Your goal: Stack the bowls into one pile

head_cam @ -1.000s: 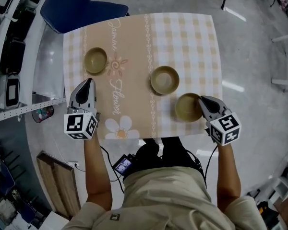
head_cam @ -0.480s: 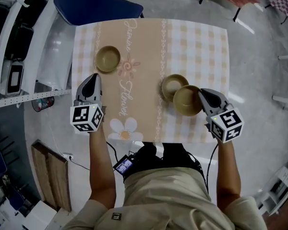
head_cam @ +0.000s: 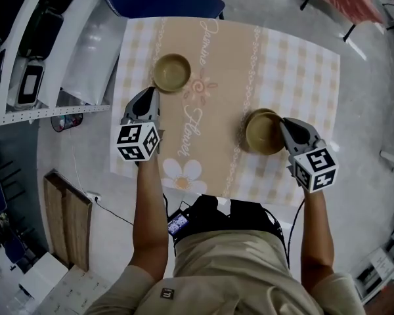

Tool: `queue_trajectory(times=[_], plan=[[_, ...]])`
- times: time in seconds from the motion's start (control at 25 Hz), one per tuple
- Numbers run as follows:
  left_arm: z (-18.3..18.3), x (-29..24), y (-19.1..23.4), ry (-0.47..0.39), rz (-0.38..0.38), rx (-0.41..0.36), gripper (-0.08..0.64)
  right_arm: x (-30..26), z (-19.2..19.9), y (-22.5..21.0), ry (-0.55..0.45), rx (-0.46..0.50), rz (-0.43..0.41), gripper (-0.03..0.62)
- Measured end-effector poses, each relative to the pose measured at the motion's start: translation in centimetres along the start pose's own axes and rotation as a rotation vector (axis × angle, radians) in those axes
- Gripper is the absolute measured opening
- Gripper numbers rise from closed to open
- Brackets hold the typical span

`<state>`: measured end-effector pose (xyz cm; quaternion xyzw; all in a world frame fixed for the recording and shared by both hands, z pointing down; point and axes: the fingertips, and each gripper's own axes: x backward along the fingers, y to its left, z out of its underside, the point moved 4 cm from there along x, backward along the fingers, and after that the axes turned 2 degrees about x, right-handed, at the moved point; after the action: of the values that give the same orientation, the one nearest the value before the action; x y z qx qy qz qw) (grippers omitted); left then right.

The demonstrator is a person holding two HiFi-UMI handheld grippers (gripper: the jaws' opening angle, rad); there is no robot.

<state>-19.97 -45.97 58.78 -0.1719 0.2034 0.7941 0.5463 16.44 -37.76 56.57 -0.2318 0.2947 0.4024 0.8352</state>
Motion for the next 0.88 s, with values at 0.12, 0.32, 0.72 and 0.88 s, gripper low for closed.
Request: queue_trajectory(times=[0.12, 0.32, 0.72, 0.88], plan=[[0.3, -0.9, 0.6, -0.007, -0.01, 0.044, 0.008, -1.1, 0.2, 0.1, 0.021, 0.017, -0.011, 0.014], [0.8, -2.1, 1.6, -0.024, -0.056, 0.099, 0.039, -2.2, 1.0, 0.0, 0.044, 0.03, -0.019, 0.014], [1.7, -4.3, 2.6, -0.012, -0.082, 0.152, 0.071, -3.5, 1.3, -0.4, 0.056, 0.095, -0.008, 0.015], [1.7, -4.8, 2.6, -0.008, -0.067, 0.163, 0.071, -3.8, 1.4, -0.3, 0.045, 0.145, 0.009, 0.018]])
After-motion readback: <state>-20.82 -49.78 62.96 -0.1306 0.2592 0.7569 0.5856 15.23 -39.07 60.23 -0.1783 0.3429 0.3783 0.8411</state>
